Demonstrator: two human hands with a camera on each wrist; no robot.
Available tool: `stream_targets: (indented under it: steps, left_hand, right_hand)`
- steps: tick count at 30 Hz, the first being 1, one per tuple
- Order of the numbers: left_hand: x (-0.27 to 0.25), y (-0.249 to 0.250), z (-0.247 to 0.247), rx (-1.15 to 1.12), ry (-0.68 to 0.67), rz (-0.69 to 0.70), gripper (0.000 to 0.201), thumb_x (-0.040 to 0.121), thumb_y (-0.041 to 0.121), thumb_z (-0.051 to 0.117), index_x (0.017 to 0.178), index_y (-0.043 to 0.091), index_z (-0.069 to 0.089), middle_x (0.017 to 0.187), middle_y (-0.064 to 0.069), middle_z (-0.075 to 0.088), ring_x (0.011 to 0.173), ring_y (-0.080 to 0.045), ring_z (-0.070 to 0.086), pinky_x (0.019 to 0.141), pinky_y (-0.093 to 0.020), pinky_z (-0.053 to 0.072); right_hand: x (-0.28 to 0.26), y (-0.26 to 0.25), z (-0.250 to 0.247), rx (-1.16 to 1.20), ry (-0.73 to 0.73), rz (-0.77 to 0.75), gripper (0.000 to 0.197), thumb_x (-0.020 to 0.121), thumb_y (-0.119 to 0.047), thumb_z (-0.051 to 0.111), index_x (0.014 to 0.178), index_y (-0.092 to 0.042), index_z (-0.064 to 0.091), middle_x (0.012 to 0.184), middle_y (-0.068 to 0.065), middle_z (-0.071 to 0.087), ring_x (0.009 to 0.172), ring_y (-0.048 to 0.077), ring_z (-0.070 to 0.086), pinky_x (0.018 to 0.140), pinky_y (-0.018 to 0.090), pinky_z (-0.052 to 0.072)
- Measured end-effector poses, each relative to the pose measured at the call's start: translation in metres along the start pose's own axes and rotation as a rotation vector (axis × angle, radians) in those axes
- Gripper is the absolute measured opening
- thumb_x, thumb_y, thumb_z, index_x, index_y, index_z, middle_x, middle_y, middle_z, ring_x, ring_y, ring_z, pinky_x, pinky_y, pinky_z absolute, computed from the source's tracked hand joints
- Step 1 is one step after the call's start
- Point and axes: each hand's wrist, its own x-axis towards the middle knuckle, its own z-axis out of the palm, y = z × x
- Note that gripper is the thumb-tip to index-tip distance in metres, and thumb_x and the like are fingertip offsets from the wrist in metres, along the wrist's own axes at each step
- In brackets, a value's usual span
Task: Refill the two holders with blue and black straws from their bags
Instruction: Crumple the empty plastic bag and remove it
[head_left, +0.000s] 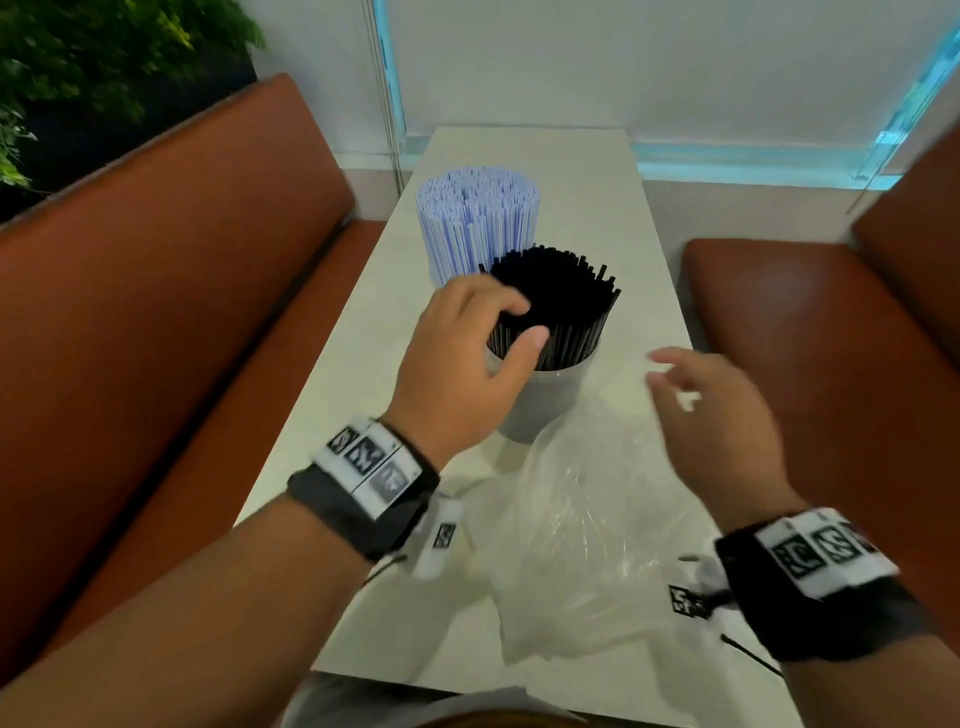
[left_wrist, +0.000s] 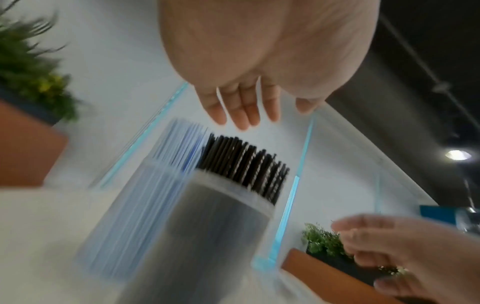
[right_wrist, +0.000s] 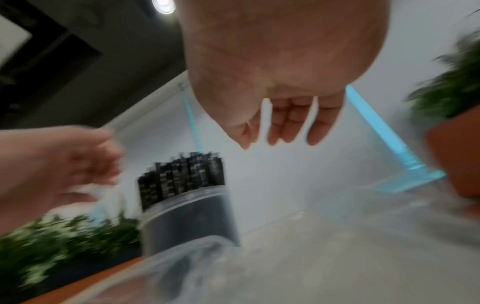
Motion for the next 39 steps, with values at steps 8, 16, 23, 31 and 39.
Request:
stream_targets:
  steps: [8,16,23,31,39]
  left_hand:
    - [-0.080,0.004,0.076,-0.315,-0.648,-0.850,0.125,0.055,0.093,0.064,0.155,0.028,0.027,0.155,0.006,0.041,0.139,-0.018,0.045,0.112,-0.042,0.042]
    - [-0.078,-0.011,0.077,-0.531,-0.300,-0.974,0.004,0.087,0.028,0.072,0.086,0.026,0.069,0.074,0.013,0.069,0.061,-0.008,0.065,0.059,-0.028,0.053]
    - [-0.105,-0.030,0.023,-0.511,-0.246,-1.029,0.021,0.090,0.037,0.070,0.080,0.021,0.060,0.064,0.003,0.060,0.053,-0.015,0.054,0.047,-0.028,0.044]
    - [-0.143,-0.030,0.027,-0.211,-0.572,-1.213,0.087,0.076,0.068,0.070,0.142,0.016,0.044,0.120,0.002,0.060,0.097,-0.017,0.065,0.064,-0.029,0.056]
    - [-0.143,-0.017,0.036,-0.294,-0.610,-1.150,0.077,0.069,0.063,0.074,0.128,0.018,0.054,0.122,0.000,0.066,0.103,-0.021,0.067,0.086,-0.039,0.057]
  right_hand:
    - [-0.022,0.062,0.017,0.013,-0.381,0.615,0.080,0.083,-0.061,0.072,0.140,-0.007,0.054,0.137,0.011,0.062,0.127,0.030,0.056,0.106,0.041,0.044]
    - [-0.027,0.055,0.025,0.372,-0.184,0.499,0.020,0.100,-0.022,0.044,0.086,-0.035,0.051,0.084,0.001,0.064,0.067,0.017,0.063,0.053,0.030,0.048]
    - [-0.022,0.042,0.016,0.127,-0.212,0.368,0.040,0.100,-0.047,0.053,0.127,-0.018,0.052,0.104,-0.010,0.058,0.100,0.020,0.059,0.083,0.031,0.040]
    - [-0.059,0.047,0.016,-0.411,-0.564,0.797,0.122,0.060,-0.103,0.037,0.134,-0.008,0.058,0.145,0.019,0.040,0.133,0.040,0.036,0.112,0.053,0.033]
    - [-0.053,0.040,0.007,-0.116,-0.620,0.767,0.074,0.071,-0.074,0.073,0.102,-0.009,0.058,0.085,0.001,0.058,0.075,0.024,0.062,0.061,0.031,0.043]
